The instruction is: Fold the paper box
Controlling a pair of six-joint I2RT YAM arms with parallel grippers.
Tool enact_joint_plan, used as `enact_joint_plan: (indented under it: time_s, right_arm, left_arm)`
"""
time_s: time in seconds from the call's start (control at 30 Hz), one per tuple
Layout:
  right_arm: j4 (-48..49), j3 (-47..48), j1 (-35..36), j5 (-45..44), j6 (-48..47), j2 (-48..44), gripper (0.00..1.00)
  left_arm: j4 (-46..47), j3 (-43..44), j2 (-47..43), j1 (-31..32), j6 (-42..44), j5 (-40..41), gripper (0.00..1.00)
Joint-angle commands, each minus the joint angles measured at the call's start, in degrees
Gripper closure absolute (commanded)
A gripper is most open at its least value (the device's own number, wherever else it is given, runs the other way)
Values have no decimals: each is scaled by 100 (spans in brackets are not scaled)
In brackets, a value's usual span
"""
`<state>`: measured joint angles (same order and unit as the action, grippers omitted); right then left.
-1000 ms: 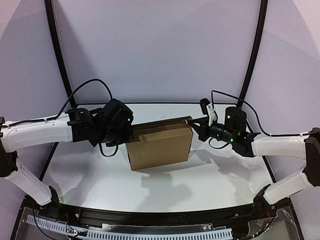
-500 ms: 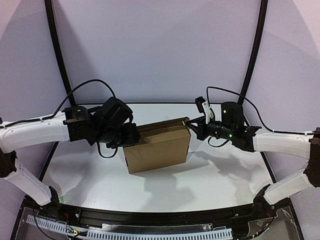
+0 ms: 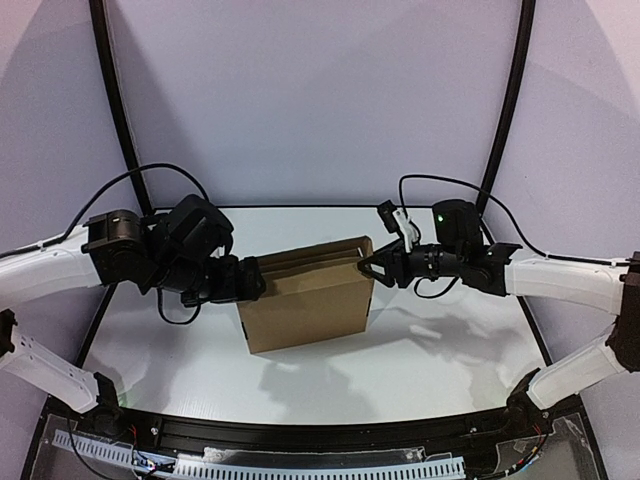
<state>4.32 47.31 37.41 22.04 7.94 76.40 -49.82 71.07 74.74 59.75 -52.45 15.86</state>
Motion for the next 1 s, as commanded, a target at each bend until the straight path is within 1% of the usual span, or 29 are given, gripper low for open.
enact_joint_plan:
  time_s: [0.0,0.03,0.1,0.13,0.2,0.23,0.27,0.3,0.33,0.37,0.43,0.5,0.57,0.6,0.63,0.67,0.7,0.73,0.77,0.8,0.83,0.87,0.9,0.93,0.97]
  right_arm:
    - [-617,193,91,717,99,14,49]
    - [-687,258,91,754,74,-63,41]
    - [-860,380,91,747,-13,-134,34]
    - [-1205,581,91,621,-179,-266,25]
    - [-1416,735,92,518,-290,-357,15]
    - [-1561,836,91,376,-354,-450,6]
    - [-1628,893,82,262,-392,-479,4]
    - [-1781,1026,82,166,-466,-516,2]
    - [-1909,1154,82,124,-544,-535,2]
    - [-2029,1265,75,32,-604,-538,2]
    - [-2166,1526,54,-95,-725,-507,2]
    - [-2121,1686,21,-142,-703,-427,2]
    - [-2169,2296,-92,2,-565,-10,2]
    - [-2669,3099,-195,237,-441,552,2]
    - [-3165,3690,-256,360,-445,979,2]
    - [-3917,4504,-317,428,-639,1555,2]
    - [-4459,5104,-353,494,-945,2010,2]
    - [-4809,5434,-369,505,-1210,2270,2]
    - [-5245,5914,-402,339,-1475,2678,2]
    - [-5728,6522,-525,389,-1827,3273,2]
    - [-5840,6709,-588,461,-1901,3477,2]
    - [-6021,7136,-732,621,-1984,3935,2]
    - [-6153,7366,-780,844,-2076,4146,2]
    - [-6349,7605,-843,957,-2130,4390,2]
    - [-6693,8186,-869,1077,-2269,4895,2]
  left_arm:
    - [-204,-154,-263,-7,88,-177,1]
    - [-133,-247,-349,-2,40,-247,1]
    - [-32,-382,-463,-1,-16,-344,1]
    - [36,-625,-656,40,-195,-353,1]
    - [50,-899,-815,113,-361,-278,1]
    - [139,-1145,-1088,177,-573,-261,1]
    - [368,-1287,-1183,210,-618,-404,1]
    - [726,-1624,-1368,220,-681,-503,2]
    - [916,-1799,-1446,239,-711,-698,2]
    - [1314,-2126,-1539,257,-766,-902,2]
    - [1771,-2480,-1533,301,-800,-1044,2]
    - [2059,-2608,-1447,422,-762,-1151,3]
    - [2457,-2723,-1251,519,-694,-1256,4]
    - [2948,-2785,-1008,562,-633,-1432,5]
    - [3122,-2851,-923,568,-630,-1470,6]
    - [3377,-2870,-739,572,-627,-1458,9]
    - [3472,-2912,-652,568,-644,-1407,11]
    - [3537,-2931,-508,571,-693,-1325,14]
    - [3643,-2980,-458,573,-708,-1167,19]
    - [3755,-3071,-420,573,-773,-978,23]
    - [3843,-3138,-440,567,-801,-717,25]
    - [3894,-3289,-528,566,-832,-580,27]
    - [3985,-3374,-582,563,-933,-234,28]
    - [4044,-3456,-644,559,-973,-83,29]
    - [4218,-3637,-763,548,-1003,229,31]
